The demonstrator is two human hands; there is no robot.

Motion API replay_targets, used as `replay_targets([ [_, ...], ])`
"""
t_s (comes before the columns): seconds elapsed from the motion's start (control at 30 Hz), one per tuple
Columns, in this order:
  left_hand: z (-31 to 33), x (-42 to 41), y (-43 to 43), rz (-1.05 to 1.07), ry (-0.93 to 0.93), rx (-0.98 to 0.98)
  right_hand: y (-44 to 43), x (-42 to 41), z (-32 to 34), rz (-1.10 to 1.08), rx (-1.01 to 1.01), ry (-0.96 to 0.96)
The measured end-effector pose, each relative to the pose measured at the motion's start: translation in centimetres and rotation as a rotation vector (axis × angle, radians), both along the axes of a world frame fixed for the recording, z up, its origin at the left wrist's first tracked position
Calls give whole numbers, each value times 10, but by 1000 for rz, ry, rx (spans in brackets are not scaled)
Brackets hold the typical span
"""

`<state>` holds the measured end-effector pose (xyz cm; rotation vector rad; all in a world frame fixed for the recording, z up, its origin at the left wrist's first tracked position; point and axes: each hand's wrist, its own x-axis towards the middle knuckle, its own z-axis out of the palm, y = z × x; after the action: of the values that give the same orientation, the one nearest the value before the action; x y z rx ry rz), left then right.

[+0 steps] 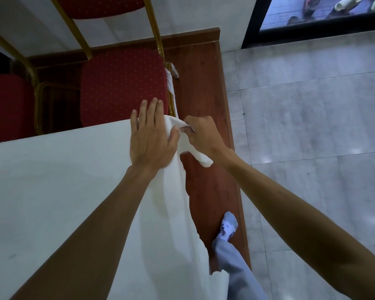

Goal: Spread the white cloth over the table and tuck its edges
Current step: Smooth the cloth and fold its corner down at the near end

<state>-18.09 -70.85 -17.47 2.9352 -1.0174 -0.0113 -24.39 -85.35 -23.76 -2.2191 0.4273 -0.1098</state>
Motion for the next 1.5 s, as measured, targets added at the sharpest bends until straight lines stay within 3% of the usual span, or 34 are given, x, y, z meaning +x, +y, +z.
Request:
replay_targets([
  [0.1,1,1,0,10,9,-1,-6,6,3,-121,-29,-19],
  [0.27,0,1,0,5,-1,-9,-12,-6,-5,62,-38,93],
  [0.5,3,7,-1,28,52,-14,13,-32,-27,-25,-152,44],
  [0.63,8,26,-13,104,96,19,44,-61,-65,49,-133,164],
  [0.8,-2,21,-16,204,46,37,92,-87,-111,-37,-201,291],
  [1.03,-1,22,-16,178,40,18,106,-128,-159,-175,105,497],
  [1.4,2,21,-18,171,37,32,49,-188,-202,-207,131,1021],
  [1.5,3,20,-19,175,38,37,40,-174,-186,-173,203,919],
])
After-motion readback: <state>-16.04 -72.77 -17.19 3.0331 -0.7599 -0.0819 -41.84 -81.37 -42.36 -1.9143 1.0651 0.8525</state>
